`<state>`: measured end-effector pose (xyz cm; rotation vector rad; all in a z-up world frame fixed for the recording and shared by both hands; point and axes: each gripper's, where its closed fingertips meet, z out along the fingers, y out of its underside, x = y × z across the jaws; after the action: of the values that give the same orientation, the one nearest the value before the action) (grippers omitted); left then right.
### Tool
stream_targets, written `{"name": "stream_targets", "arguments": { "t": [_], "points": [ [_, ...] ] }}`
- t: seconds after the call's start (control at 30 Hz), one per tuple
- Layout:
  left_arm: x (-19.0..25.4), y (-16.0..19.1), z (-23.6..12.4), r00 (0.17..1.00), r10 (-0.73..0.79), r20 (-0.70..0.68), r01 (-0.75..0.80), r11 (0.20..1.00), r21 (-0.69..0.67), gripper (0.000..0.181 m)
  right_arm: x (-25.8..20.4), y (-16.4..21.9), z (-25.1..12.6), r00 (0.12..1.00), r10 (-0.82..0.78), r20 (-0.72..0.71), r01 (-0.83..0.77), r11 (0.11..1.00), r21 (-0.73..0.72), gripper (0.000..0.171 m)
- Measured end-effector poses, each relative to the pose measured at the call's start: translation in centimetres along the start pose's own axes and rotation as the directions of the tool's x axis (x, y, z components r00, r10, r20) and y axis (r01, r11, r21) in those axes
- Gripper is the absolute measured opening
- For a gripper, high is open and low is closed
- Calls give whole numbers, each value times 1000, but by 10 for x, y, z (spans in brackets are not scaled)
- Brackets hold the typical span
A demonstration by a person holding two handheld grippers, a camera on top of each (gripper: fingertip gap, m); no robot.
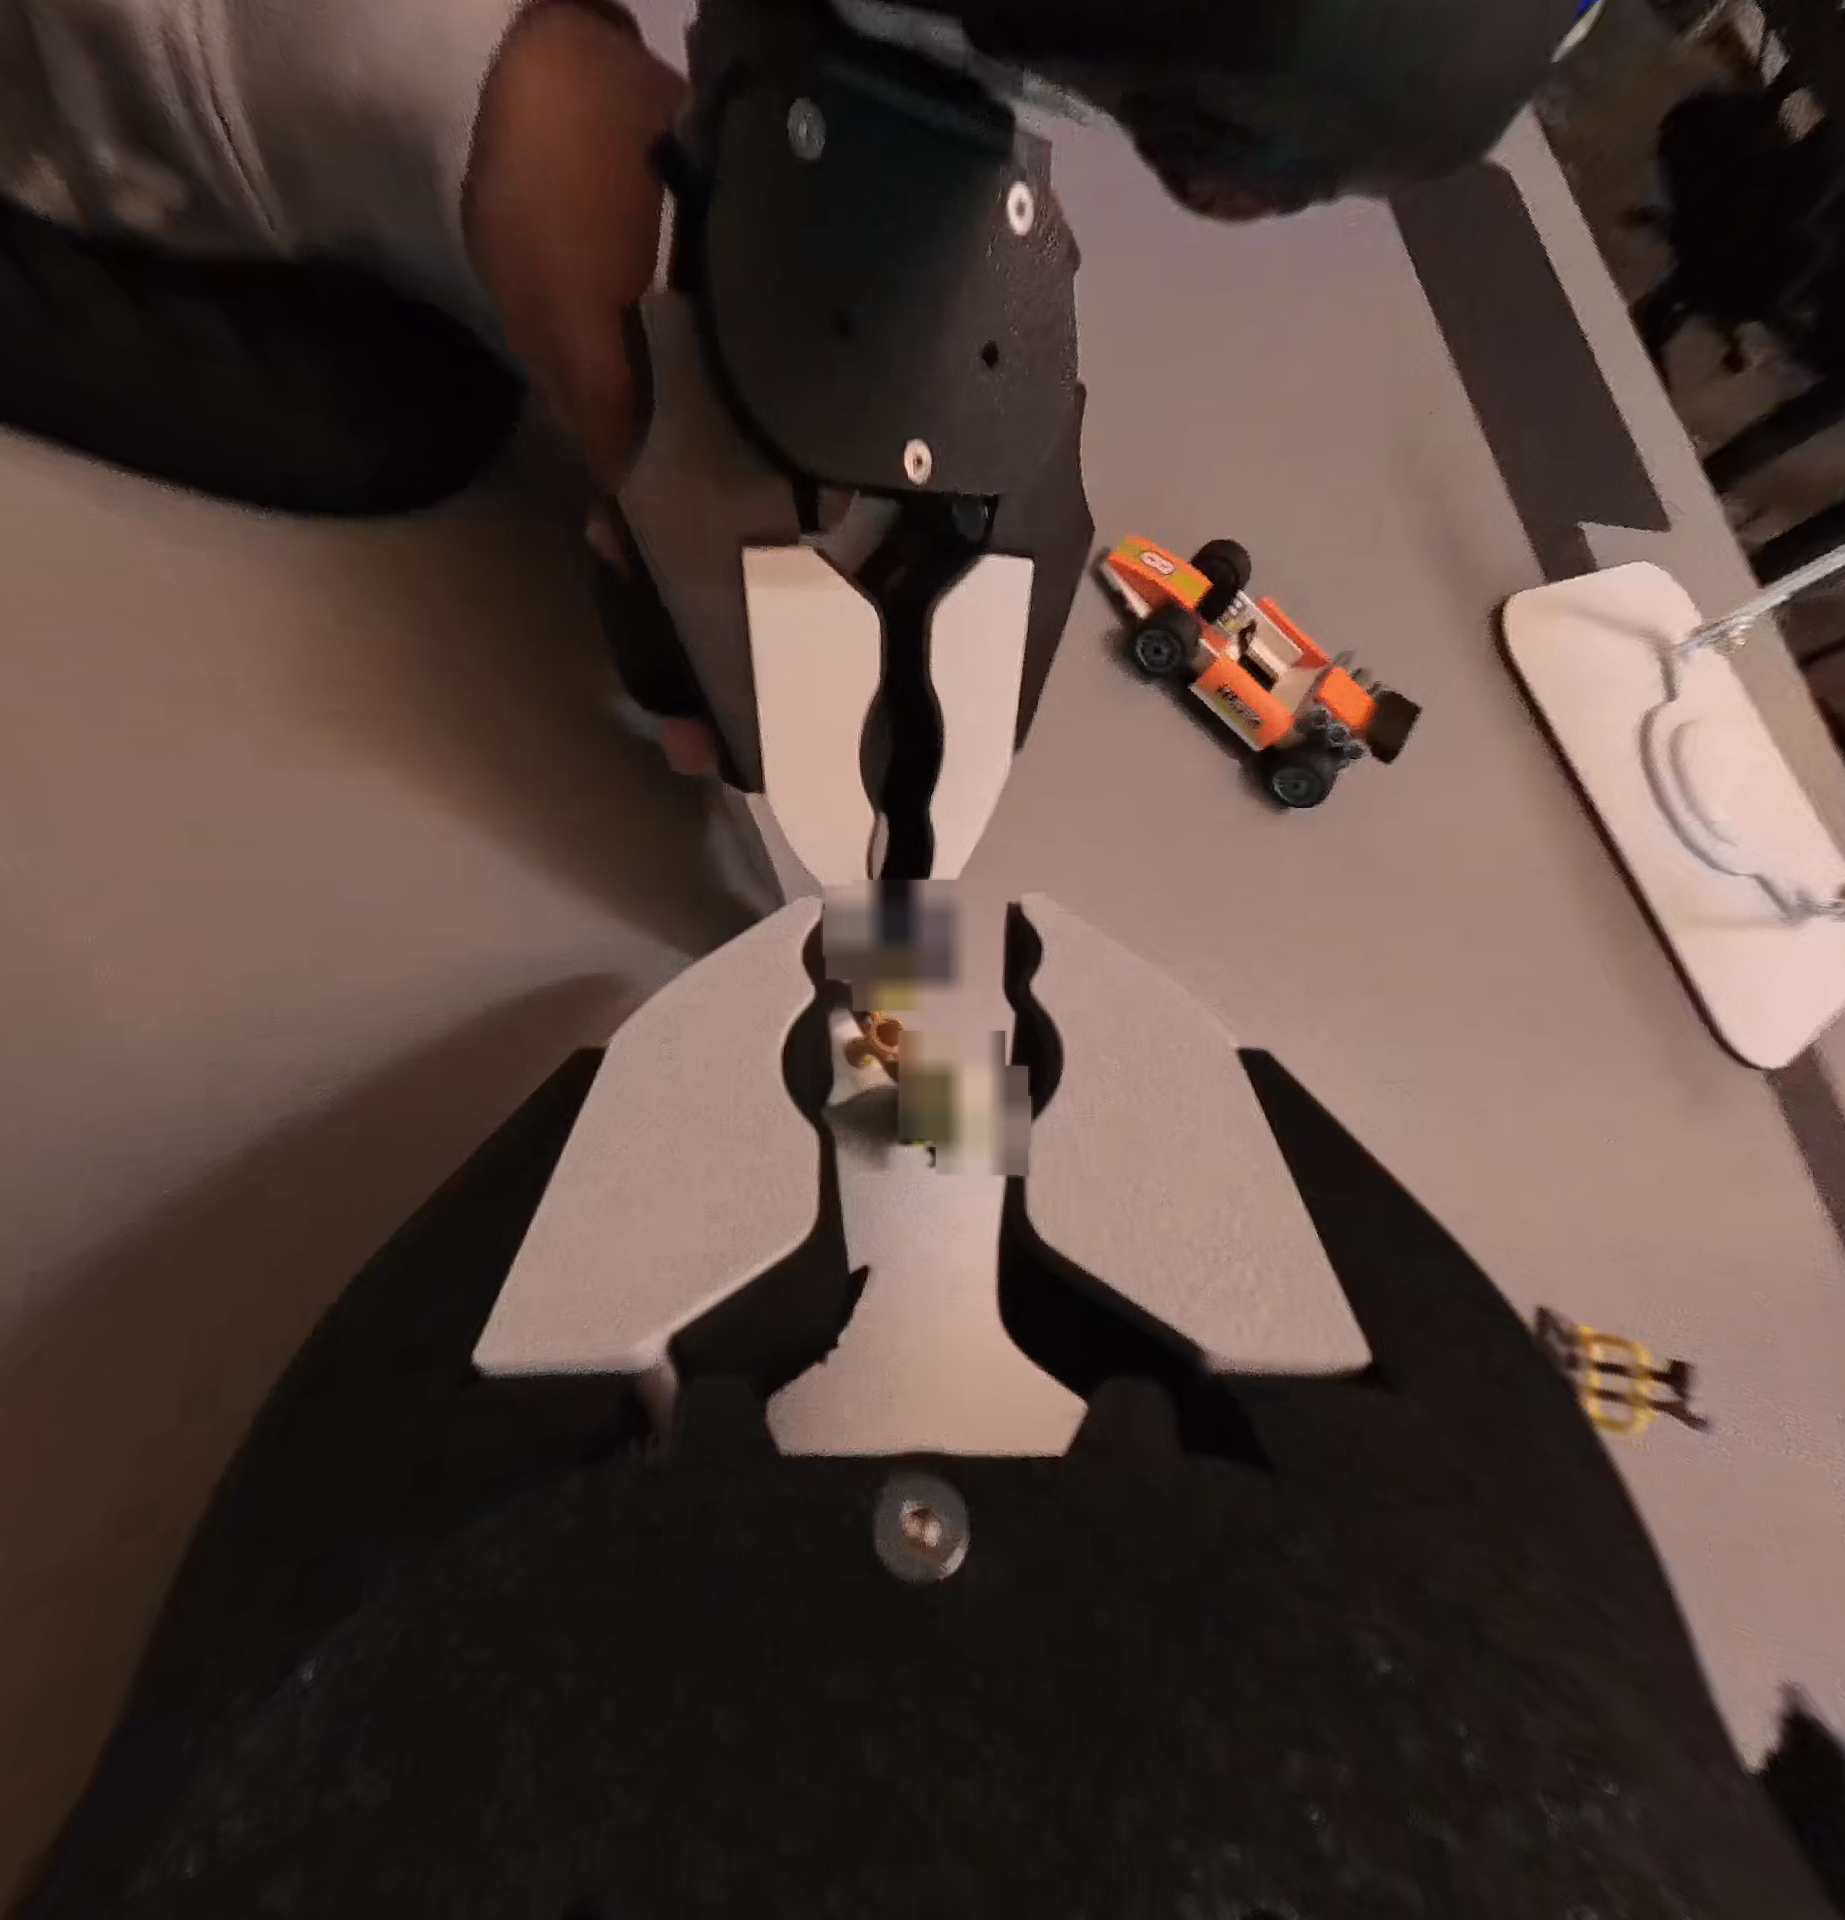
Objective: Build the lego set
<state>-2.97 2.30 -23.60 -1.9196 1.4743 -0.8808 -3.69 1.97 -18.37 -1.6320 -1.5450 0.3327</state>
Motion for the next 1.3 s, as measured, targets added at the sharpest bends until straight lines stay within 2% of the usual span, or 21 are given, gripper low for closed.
{"name": "stream_targets", "arguments": {
  "t": [0.03, 0.1, 0.2, 0.27, 0.33, 0.43, 0.5, 0.57, 0.7, 1.0, 1.13, 1.3],
  "points": [
    [1, 0, 0, 1000, 3, 3, -3, 1000, -3, 8, -2, -4, -1, 1000, 5, 10, -5, 1000, 9, 25],
    [2, 0, 0, 1000, 1, 4, -1, 1000, -5, 8, -5, -4, 1, 995, -98, -20, 98, 995, -19, 23],
    [2, 1, 0, 1000, 1, 10, -1, 1000, -8, 8, -10, 3, 10, 960, -273, -58, 267, 959, -92, 23],
    [2, 1, 0, 1000, 7, 16, -7, 1000, -8, 8, -12, 7, 15, 952, -301, -51, 294, 949, -116, 26],
    [2, 1, 0, 999, 26, 31, -26, 1000, -9, 8, -11, 7, 16, 981, -194, -3, 193, 976, -99, 28],
    [2, 1, 0, 997, 51, 64, -51, 999, -7, 8, -2, 10, 16, 986, 132, 101, -116, 981, -152, 30],
    [1, 1, 1, 995, 47, 88, -47, 999, -5, 8, -1, 16, 17, 905, 397, 155, -351, 900, -258, 34],
    [0, 1, 1, 992, 41, 117, -41, 999, -3, 8, 0, 17, 18, 830, 535, 156, -474, 825, -308, 33],
    [-3, 0, 0, 982, 3, 187, -2, 1000, 0, 8, -2, 23, 19, 822, 563, 82, -495, 779, -385, 34],
    [-5, 0, 1, 953, -53, 297, 58, 998, -9, 8, 2, 21, 21, 818, 574, -14, -524, 736, -430, 25],
    [-5, 0, 1, 945, -20, 327, 31, 999, -27, 9, -2, 21, 20, 812, 584, 0, -521, 724, -452, 18],
    [-3, -1, 2, 954, -18, 301, 26, 999, -21, 9, -3, 21, 19, 830, 555, 64, -469, 754, -460, 17]
  ]
}}
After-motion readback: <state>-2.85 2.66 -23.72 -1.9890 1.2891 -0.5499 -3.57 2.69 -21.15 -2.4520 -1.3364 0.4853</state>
